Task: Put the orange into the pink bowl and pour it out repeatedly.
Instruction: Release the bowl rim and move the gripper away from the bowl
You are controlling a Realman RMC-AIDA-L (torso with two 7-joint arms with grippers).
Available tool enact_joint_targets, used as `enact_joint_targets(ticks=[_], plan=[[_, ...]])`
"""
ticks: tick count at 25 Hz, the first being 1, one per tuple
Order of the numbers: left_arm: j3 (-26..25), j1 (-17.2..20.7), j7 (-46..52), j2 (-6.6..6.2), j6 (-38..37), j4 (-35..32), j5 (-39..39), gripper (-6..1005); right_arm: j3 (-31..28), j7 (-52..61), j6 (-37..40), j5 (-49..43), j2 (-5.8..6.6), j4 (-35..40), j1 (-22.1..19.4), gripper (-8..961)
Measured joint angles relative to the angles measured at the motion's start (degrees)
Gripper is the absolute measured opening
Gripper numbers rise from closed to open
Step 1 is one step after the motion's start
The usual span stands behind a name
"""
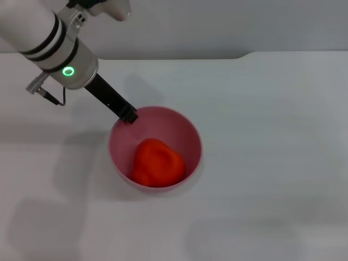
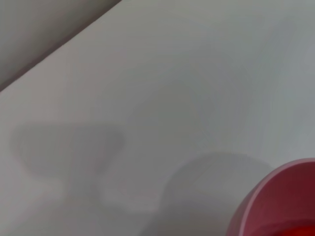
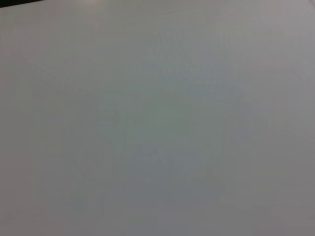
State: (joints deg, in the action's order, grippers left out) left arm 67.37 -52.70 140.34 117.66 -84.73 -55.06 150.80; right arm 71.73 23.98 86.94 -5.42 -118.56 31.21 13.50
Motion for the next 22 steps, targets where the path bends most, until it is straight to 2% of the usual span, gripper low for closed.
enact_joint_targets(ticks=[13,22], plan=[[2.54,2.87,0.17,0.17,4.07,2.78,-0.28,45,0.49,-0.01,0.02,-2.08,-0.16,-0.19,1.69,546],[3.29,3.44,0.20,0.19,5.01,3.42,-0.36,45,0.52,0.09,0.08,-2.14,-0.27,-0.51,2.57,546]])
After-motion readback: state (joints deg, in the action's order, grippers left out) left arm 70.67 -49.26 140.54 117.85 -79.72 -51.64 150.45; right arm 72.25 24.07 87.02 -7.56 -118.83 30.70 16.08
